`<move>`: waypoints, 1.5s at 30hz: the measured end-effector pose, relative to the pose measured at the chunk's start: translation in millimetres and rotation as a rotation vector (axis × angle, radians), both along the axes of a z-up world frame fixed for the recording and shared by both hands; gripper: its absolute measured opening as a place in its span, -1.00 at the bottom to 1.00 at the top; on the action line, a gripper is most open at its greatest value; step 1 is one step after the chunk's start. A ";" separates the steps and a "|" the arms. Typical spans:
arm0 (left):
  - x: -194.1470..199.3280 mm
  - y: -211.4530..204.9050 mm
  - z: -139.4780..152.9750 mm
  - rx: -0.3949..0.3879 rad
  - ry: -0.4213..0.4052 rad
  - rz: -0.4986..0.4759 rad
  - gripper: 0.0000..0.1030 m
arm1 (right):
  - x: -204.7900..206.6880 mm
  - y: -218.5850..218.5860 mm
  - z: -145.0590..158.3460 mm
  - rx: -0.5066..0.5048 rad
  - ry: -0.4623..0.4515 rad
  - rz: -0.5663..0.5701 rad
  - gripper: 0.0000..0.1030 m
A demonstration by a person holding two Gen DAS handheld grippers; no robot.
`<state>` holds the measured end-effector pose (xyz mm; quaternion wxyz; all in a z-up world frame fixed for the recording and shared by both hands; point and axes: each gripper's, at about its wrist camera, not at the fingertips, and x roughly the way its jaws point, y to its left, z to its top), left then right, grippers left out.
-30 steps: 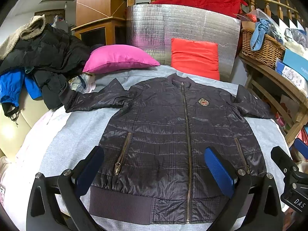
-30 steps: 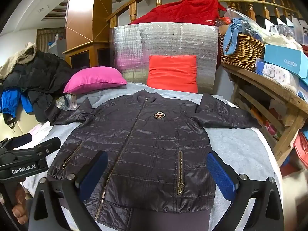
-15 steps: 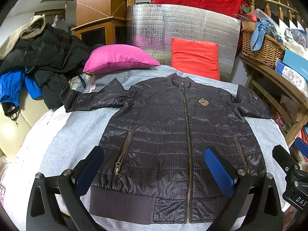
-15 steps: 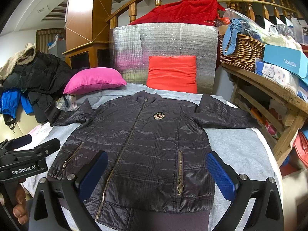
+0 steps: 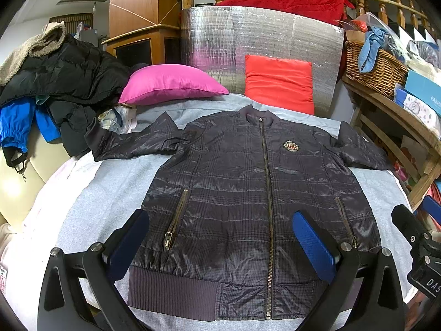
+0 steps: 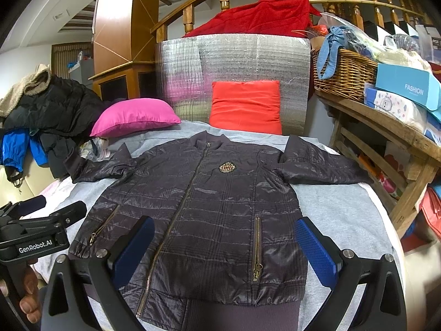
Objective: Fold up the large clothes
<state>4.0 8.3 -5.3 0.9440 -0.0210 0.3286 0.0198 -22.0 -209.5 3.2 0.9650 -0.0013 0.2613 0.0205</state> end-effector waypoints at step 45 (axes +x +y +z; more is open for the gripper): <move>29.5 2.4 -33.1 -0.001 0.075 0.019 1.00 | 24.5 -11.2 -29.4 0.035 0.105 0.022 1.00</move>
